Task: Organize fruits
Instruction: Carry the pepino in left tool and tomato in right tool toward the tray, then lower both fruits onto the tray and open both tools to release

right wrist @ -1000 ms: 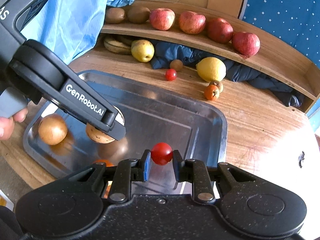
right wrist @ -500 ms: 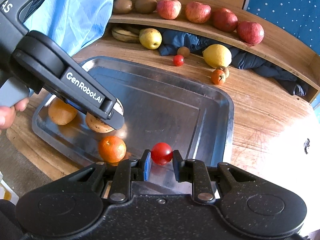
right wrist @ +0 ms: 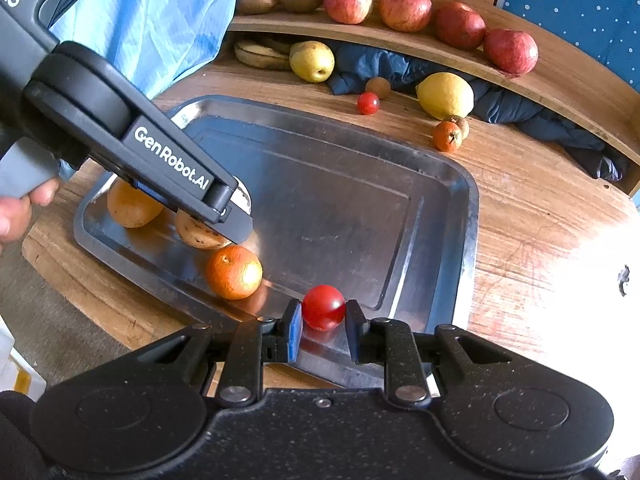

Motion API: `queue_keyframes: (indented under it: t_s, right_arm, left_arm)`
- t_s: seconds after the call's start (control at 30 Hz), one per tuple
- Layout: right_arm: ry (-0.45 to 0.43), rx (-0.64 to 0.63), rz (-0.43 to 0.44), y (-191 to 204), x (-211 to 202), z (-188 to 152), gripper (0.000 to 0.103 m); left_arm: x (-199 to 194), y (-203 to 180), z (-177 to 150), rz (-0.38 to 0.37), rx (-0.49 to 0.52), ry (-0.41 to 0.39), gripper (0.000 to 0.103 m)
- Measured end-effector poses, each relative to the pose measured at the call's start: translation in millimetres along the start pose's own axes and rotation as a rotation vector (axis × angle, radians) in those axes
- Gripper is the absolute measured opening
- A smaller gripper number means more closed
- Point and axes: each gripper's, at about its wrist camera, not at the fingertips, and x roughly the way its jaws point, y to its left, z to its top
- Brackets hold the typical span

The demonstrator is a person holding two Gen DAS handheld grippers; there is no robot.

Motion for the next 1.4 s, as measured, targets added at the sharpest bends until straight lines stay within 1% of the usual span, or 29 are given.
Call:
queue_keyframes:
  t_s: [0.4,0.47,0.63,0.7,0.73,0.77,0.8,0.9,0.97,1.0,1.03,1.13,1.33,1.4]
  right_arm:
    - [-0.013,0.003,-0.004,-0.2,-3.3,-2.6,0.026]
    - [-0.019,0.006,-0.007,-1.3,-4.9,-4.0,0.030]
    - [-0.036,0.017,-0.012,-4.2,-10.4,-8.8,0.036]
    - [-0.042,0.023,-0.009,-5.2,-13.1,-10.3,0.041]
    - [-0.044,0.026,-0.004,-5.8,-14.3,-11.2,0.046]
    - [-0.045,0.028,0.001,-6.3,-15.3,-12.5,0.050]
    - [-0.045,0.029,0.005,-6.3,-16.4,-13.3,0.051]
    - [-0.049,0.022,0.014,-5.1,-19.0,-15.1,0.056]
    - [-0.055,0.020,0.018,-4.3,-21.4,-16.0,0.062]
    - [-0.059,0.021,0.021,-4.1,-22.8,-16.6,0.064]
    - [-0.062,0.023,0.025,-4.1,-24.2,-17.2,0.068]
    - [-0.070,0.030,0.036,-3.9,-27.8,-18.5,0.077]
    - [-0.070,0.031,0.038,-2.8,-32.2,-20.6,0.089]
    - [-0.063,0.032,0.031,-3.0,-33.0,-21.2,0.093]
  left_arm:
    - [-6.8,-1.6,-5.0,0.004,-0.004,-0.018,0.054]
    - [-8.8,-2.8,-6.4,0.000,-0.001,-0.021,0.056]
    - [-16.3,-5.7,-11.6,0.007,0.007,-0.037,0.069]
    - [-20.9,-6.5,-14.8,0.011,0.010,-0.045,0.075]
    - [-23.4,-6.8,-16.6,0.015,0.012,-0.049,0.079]
    - [-25.8,-7.0,-18.7,0.019,0.013,-0.051,0.081]
    - [-28.0,-7.1,-20.7,0.025,0.011,-0.051,0.083]
    - [-33.6,-5.7,-26.9,0.037,-0.001,-0.049,0.086]
    - [-37.8,-3.8,-31.4,0.041,-0.009,-0.045,0.088]
    - [-40.4,-2.8,-34.0,0.041,-0.010,-0.043,0.090]
    - [-42.7,-1.9,-36.4,0.041,-0.009,-0.037,0.094]
    - [-48.3,0.6,-43.7,0.047,-0.002,-0.022,0.097]
    - [-51.6,8.7,-55.4,0.108,-0.003,0.025,0.102]
    - [-50.2,9.7,-58.6,0.146,0.007,0.053,0.102]
